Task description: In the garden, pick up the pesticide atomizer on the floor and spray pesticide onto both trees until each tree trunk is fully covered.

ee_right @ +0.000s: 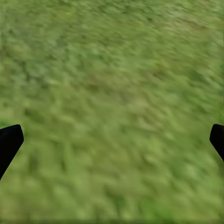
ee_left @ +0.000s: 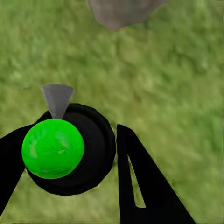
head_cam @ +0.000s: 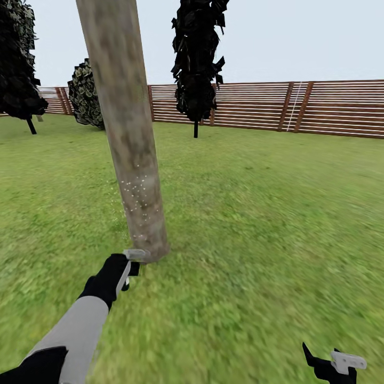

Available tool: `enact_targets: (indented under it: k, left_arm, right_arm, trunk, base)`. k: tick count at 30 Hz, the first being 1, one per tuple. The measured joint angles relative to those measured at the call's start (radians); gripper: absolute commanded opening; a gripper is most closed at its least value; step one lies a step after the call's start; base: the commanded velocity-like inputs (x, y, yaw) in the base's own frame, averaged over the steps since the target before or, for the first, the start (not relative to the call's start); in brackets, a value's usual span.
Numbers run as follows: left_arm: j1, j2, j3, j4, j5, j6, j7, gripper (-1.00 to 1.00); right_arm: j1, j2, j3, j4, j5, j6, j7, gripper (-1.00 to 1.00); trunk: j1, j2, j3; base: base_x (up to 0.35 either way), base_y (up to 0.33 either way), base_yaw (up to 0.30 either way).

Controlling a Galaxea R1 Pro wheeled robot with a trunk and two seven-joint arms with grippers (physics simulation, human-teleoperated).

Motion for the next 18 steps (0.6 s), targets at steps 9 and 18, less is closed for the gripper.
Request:
enact_targets:
  k: [9, 18]
  left_arm:
    - [0.027, 0.076, -0.001, 0.004, 0.015, -0.081, 0.013, -1.00]
    - [0.028, 0.020, 0.002, -0.008, 0.009, -0.091, 0.014, -1.00]
  right_arm:
    - [0.000, 0.000, 0.000, 0.000, 0.000, 0.000, 0.000, 1.00]
    - [0.000, 0.000, 0.000, 0.000, 0.000, 0.000, 0.000, 1.00]
  trunk:
    - [0.000, 0.000, 0.000]
    - [0.000, 0.000, 0.000]
  base:
    - [0.057, 0.000, 0.000]
    - [0.297, 0.133, 0.000]
